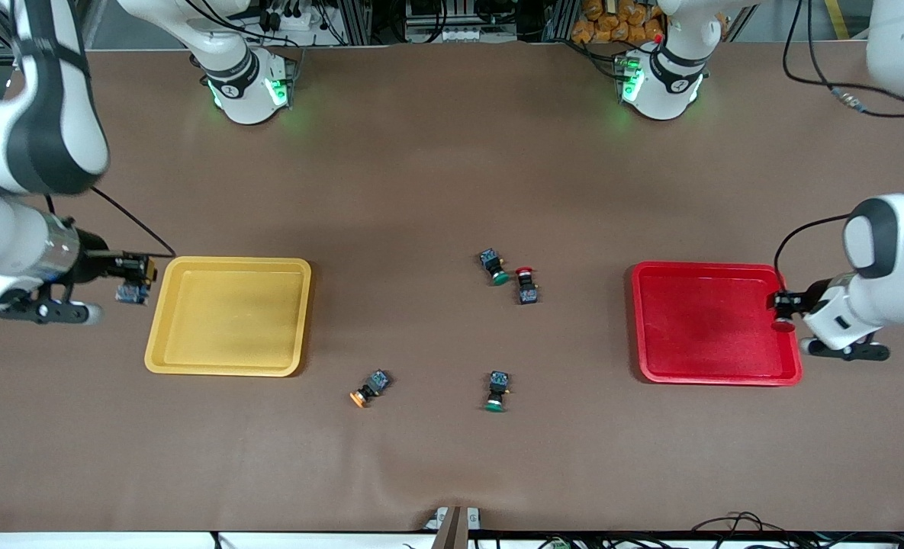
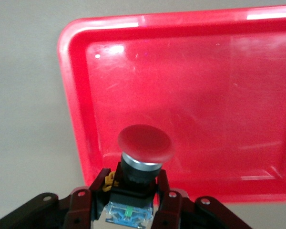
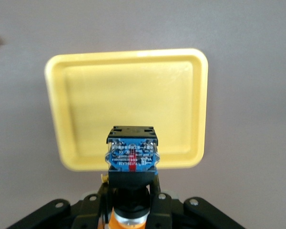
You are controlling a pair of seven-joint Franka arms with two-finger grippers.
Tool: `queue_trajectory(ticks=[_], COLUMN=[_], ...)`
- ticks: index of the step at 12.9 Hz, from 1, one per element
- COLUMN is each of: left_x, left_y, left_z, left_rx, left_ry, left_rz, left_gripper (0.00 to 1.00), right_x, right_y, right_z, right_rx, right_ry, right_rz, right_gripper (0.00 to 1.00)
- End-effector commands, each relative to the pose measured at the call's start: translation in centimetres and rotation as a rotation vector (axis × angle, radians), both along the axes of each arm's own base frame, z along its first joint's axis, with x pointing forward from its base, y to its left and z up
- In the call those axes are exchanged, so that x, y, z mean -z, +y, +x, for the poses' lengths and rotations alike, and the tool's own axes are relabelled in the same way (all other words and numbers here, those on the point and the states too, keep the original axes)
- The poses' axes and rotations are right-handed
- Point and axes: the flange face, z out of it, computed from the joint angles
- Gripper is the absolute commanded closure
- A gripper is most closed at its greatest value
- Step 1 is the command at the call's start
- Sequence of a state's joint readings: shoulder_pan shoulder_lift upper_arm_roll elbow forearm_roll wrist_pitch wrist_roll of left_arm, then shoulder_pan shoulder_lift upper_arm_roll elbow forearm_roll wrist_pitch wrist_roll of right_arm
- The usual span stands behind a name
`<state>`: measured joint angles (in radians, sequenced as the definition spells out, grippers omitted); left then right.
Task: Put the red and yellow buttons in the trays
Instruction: 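Carry the red button to the red tray while the right gripper carries orange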
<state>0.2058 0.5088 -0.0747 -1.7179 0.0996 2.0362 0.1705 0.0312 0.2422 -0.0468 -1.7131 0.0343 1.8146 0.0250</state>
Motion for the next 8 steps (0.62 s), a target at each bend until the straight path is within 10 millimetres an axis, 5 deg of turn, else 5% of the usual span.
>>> queue_trajectory(ticks=[1, 3, 4, 6, 8], left_x=[3.7, 5.2, 5.3, 5.5, 5.7], left_y=[1.3, 1.2, 1.3, 1.4, 1.4], left_z=[0.1, -0.1, -0.1, -0.1, -0.1], left_rx=[0.009, 0.01, 0.007, 0.004, 0.003], left_ry=[-0.01, 0.002, 0.003, 0.006, 0.007], left_rz=[0.004, 0.0, -0.002, -0.003, -0.004], left_gripper=[0.92, 0.8, 0.55, 0.29, 0.23], right_x=[6.4, 12.3, 15.1, 18.1, 21.0], right_y=[-3.1, -4.4, -4.5, -4.3, -3.9], right_z=[-0.7, -0.5, -0.4, -0.7, -0.7], right_rx=[-0.052, -0.035, -0.033, -0.036, -0.038], right_ry=[-0.009, -0.024, -0.024, -0.007, 0.0], right_rz=[0.005, 0.001, -0.001, -0.001, 0.002], right_gripper=[1.0, 1.0, 1.0, 1.0, 1.0])
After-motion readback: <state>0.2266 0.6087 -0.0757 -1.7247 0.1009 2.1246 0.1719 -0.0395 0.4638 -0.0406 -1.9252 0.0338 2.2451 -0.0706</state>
